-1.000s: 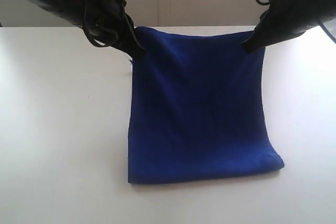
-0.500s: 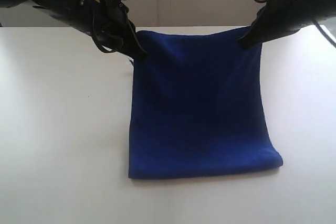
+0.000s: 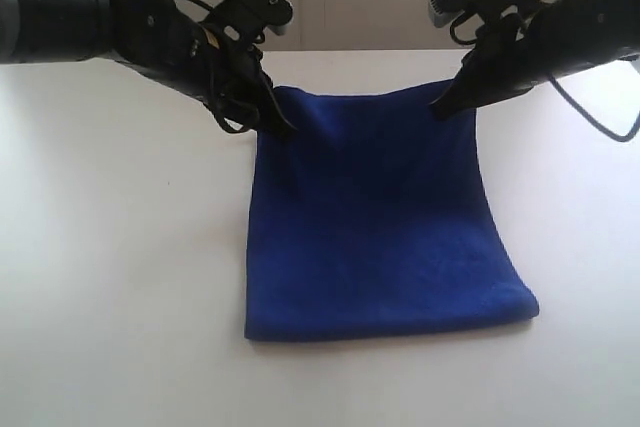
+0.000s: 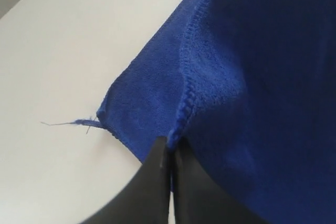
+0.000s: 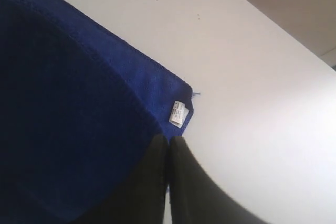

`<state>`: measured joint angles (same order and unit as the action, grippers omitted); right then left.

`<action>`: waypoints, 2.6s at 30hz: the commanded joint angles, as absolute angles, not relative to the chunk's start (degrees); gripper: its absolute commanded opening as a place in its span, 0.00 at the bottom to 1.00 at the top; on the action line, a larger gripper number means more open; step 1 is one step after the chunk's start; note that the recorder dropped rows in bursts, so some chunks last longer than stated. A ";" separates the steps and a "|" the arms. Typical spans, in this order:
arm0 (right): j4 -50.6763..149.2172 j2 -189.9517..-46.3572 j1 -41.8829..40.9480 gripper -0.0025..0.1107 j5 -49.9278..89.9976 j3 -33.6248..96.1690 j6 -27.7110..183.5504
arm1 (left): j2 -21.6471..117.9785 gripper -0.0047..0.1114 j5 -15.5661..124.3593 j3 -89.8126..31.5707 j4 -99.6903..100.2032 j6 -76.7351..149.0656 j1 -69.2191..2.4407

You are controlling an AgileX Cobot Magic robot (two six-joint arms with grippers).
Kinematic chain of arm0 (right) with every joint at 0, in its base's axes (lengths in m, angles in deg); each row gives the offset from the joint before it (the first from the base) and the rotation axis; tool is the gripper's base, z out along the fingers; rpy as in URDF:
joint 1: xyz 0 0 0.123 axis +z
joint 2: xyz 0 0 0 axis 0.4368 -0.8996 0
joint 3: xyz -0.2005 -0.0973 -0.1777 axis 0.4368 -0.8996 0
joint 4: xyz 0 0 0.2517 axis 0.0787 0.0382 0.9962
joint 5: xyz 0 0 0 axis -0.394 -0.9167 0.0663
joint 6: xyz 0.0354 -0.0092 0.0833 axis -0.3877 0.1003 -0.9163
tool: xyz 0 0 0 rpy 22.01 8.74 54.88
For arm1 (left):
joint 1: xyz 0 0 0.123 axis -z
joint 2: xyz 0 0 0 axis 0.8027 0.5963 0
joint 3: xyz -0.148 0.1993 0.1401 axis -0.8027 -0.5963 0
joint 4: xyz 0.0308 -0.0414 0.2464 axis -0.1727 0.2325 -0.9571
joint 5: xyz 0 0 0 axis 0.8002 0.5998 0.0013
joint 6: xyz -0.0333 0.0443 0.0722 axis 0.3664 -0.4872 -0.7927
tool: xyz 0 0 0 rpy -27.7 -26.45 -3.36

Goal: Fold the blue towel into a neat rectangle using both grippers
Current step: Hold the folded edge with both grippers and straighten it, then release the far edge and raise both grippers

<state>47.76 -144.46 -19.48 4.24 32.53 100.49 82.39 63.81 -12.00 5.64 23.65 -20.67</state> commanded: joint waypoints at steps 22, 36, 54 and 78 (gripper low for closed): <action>47.47 -145.82 -22.01 0.02 11.31 33.18 97.94 | 86.07 0.04 54.40 -11.68 6.18 26.49 -22.96; 47.47 -153.12 -23.60 0.02 19.67 33.18 97.54 | 90.58 0.04 46.54 -11.68 6.18 26.94 -24.79; 47.47 -159.87 -23.60 0.11 31.09 33.18 97.64 | 95.95 0.08 38.55 -11.68 6.18 26.75 -24.79; 48.76 -150.98 -23.60 0.41 17.54 33.18 92.43 | 91.78 0.55 47.59 -11.68 6.18 20.97 -31.06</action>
